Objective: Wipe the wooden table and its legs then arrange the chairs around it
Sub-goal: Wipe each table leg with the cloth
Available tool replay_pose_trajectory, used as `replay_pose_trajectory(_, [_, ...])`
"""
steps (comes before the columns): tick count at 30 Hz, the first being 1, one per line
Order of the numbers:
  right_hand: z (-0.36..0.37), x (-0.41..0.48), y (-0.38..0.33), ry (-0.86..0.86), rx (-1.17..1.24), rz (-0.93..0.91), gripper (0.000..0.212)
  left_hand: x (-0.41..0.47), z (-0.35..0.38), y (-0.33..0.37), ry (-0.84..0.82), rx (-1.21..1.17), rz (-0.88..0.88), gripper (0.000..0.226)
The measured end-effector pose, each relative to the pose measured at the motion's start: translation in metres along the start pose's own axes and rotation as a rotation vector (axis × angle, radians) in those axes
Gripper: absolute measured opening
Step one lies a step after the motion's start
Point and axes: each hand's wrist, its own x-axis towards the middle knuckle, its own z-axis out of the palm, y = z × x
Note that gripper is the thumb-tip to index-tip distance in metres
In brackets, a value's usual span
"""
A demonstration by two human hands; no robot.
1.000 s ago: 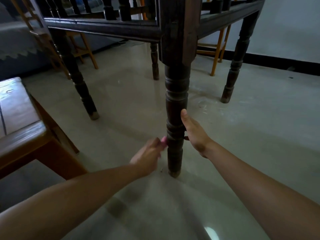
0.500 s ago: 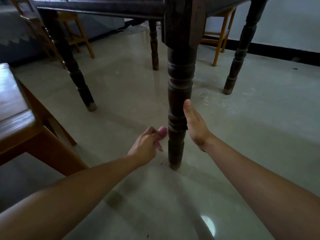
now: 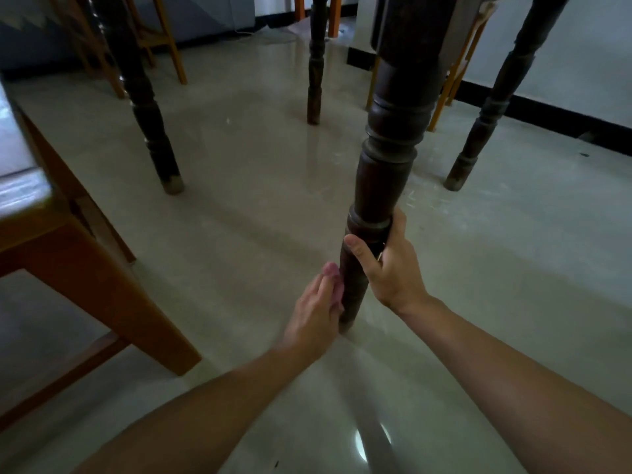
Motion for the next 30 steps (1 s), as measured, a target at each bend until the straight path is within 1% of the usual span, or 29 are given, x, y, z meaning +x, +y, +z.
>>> replay_pose_trajectory(1, [0.000, -0.001, 0.000, 0.006, -0.011, -0.009, 0.069, -0.009, 0.008, -0.001, -0.040, -0.034, -0.033, 0.029])
replay_pose_trajectory(2, [0.000, -0.001, 0.002, 0.014, -0.022, -0.017, 0.073, -0.021, 0.014, -0.005, -0.117, -0.103, -0.064, 0.018])
replay_pose_trajectory(3, [-0.001, -0.002, 0.003, 0.022, -0.040, -0.022, 0.076, -0.035, 0.018, -0.010, -0.178, -0.079, -0.036, 0.011])
replay_pose_trajectory(4, [-0.001, -0.002, 0.003, 0.024, -0.059, -0.031, 0.078, -0.045, 0.018, -0.014, -0.236, -0.050, 0.036, 0.015])
replay_pose_trajectory(5, [-0.001, -0.002, 0.003, 0.023, -0.085, -0.045, 0.079, -0.049, 0.014, -0.017, -0.240, 0.001, 0.084, 0.022])
replay_pose_trajectory(6, [-0.001, -0.001, 0.005, 0.032, -0.126, -0.074, 0.081, -0.045, 0.010, -0.022, -0.193, -0.017, 0.034, 0.028])
replay_pose_trajectory(7, [-0.002, 0.001, 0.006, 0.062, -0.189, -0.116, 0.084, -0.038, 0.005, -0.025, -0.104, -0.063, 0.003, 0.028])
replay_pose_trajectory(9, [-0.007, 0.004, 0.009, 0.164, -0.347, -0.227, 0.097, -0.015, -0.002, -0.024, 0.059, -0.174, -0.153, 0.016])
replay_pose_trajectory(10, [-0.010, 0.005, 0.007, 0.217, -0.410, -0.304, 0.102, -0.005, -0.003, -0.020, 0.125, -0.158, -0.209, 0.023])
replay_pose_trajectory(11, [-0.013, 0.005, 0.002, 0.259, -0.461, -0.406, 0.102, 0.003, -0.003, -0.014, 0.156, -0.152, -0.203, 0.027])
replay_pose_trajectory(12, [-0.014, 0.005, -0.002, 0.282, -0.501, -0.522, 0.099, 0.007, -0.001, -0.005, 0.158, -0.163, -0.172, 0.030])
replay_pose_trajectory(13, [-0.014, 0.004, -0.005, 0.289, -0.539, -0.627, 0.094, 0.008, 0.002, 0.001, 0.127, -0.174, -0.151, 0.033])
replay_pose_trajectory(14, [-0.013, 0.005, -0.005, 0.285, -0.573, -0.702, 0.088, 0.005, 0.008, 0.001, 0.103, -0.173, -0.119, 0.036])
replay_pose_trajectory(15, [-0.013, 0.007, -0.004, 0.282, -0.607, -0.749, 0.078, -0.001, 0.012, -0.003, 0.068, -0.177, -0.120, 0.036])
replay_pose_trajectory(17, [-0.013, 0.012, 0.003, 0.266, -0.673, -0.787, 0.050, -0.019, 0.022, -0.024, -0.036, -0.151, -0.095, 0.030])
replay_pose_trajectory(18, [-0.013, 0.015, 0.008, 0.257, -0.696, -0.795, 0.040, -0.031, 0.024, -0.032, -0.096, -0.125, -0.070, 0.025])
replay_pose_trajectory(19, [-0.013, 0.018, 0.012, 0.248, -0.710, -0.805, 0.033, -0.039, 0.025, -0.038, -0.145, -0.120, -0.077, 0.022])
replay_pose_trajectory(20, [-0.012, 0.021, 0.015, 0.238, -0.713, -0.815, 0.030, -0.044, 0.023, -0.039, -0.142, -0.121, -0.093, 0.020])
replay_pose_trajectory(21, [-0.011, 0.023, 0.017, 0.236, -0.709, -0.820, 0.029, -0.041, 0.020, -0.036, -0.089, -0.145, -0.127, 0.015])
replay_pose_trajectory(22, [-0.009, 0.025, 0.018, 0.240, -0.696, -0.818, 0.028, -0.032, 0.018, -0.034, -0.008, -0.157, -0.172, 0.011])
replay_pose_trajectory(23, [-0.007, 0.026, 0.020, 0.247, -0.679, -0.811, 0.027, -0.020, 0.017, -0.030, 0.090, -0.160, -0.211, 0.011])
replay_pose_trajectory(24, [-0.005, 0.027, 0.020, 0.254, -0.659, -0.805, 0.027, -0.008, 0.019, -0.027, 0.159, -0.157, -0.229, 0.018])
replay_pose_trajectory(25, [-0.002, 0.028, 0.021, 0.261, -0.644, -0.805, 0.027, 0.000, 0.021, -0.020, 0.179, -0.185, -0.218, 0.027])
replay_pose_trajectory(26, [-0.001, 0.028, 0.021, 0.267, -0.636, -0.808, 0.028, 0.003, 0.025, -0.014, 0.153, -0.180, -0.206, 0.035])
replay_pose_trajectory(27, [0.000, 0.028, 0.021, 0.271, -0.631, -0.811, 0.029, -0.007, 0.034, -0.014, 0.084, -0.154, -0.163, 0.038])
replay_pose_trajectory(28, [0.000, 0.028, 0.021, 0.274, -0.627, -0.813, 0.029, -0.022, 0.041, -0.013, -0.001, -0.117, -0.090, 0.035])
replay_pose_trajectory(30, [0.000, 0.027, 0.021, 0.276, -0.622, -0.813, 0.028, -0.058, 0.053, -0.022, -0.221, -0.042, 0.070, 0.020])
